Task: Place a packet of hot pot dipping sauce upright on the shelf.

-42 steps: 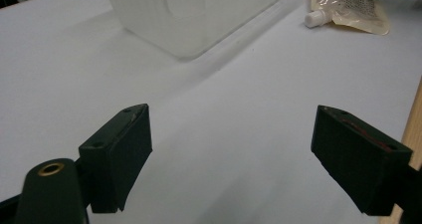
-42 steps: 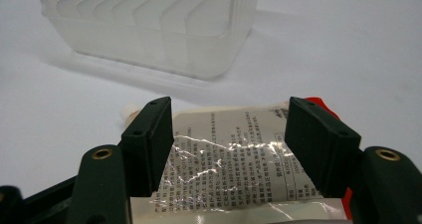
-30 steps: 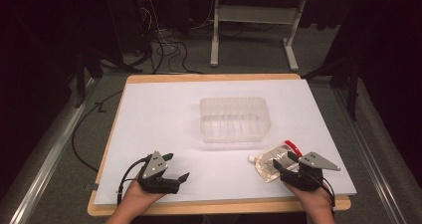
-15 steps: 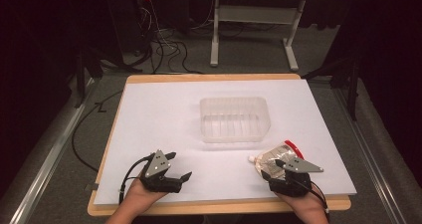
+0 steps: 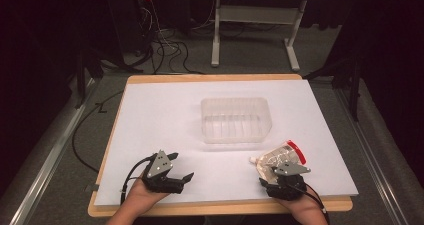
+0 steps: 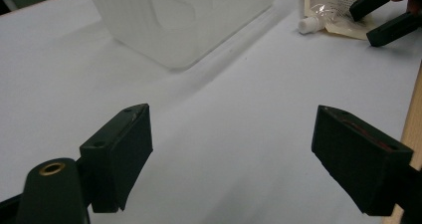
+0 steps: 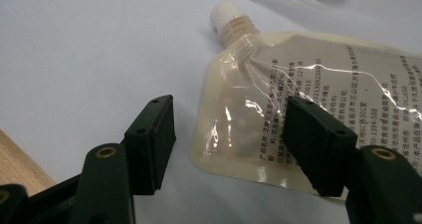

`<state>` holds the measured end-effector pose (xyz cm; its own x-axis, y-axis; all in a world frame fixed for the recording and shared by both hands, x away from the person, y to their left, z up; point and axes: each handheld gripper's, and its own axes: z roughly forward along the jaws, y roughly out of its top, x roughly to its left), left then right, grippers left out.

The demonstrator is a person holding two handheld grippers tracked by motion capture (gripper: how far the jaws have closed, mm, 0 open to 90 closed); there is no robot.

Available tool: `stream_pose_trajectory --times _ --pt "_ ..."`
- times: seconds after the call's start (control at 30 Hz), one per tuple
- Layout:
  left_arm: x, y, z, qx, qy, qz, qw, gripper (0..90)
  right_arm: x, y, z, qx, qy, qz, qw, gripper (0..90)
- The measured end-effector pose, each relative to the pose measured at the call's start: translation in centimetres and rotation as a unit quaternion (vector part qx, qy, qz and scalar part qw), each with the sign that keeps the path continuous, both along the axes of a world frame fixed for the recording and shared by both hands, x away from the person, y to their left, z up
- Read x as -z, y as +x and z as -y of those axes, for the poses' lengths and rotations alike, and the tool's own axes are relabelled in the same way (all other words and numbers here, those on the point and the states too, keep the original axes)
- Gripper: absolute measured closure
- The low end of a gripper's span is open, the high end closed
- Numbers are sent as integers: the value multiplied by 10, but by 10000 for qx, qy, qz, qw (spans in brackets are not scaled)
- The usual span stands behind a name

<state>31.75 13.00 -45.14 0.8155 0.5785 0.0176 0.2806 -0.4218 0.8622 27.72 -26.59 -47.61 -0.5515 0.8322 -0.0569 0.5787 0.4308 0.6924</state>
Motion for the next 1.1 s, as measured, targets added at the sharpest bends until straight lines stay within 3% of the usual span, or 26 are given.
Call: stream_pose_trajectory --times 0.83,0.93,1.1 --pt "4 0 4 38 86 -70 9999 168 1 6 10 -7 155 51 9999 788" --pt "4 0 5 48 117 -76 9999 168 0 8 11 -26 58 115 9999 853" --pt "4 0 5 47 127 -80 9999 168 0 8 11 -65 14 151 9999 879"
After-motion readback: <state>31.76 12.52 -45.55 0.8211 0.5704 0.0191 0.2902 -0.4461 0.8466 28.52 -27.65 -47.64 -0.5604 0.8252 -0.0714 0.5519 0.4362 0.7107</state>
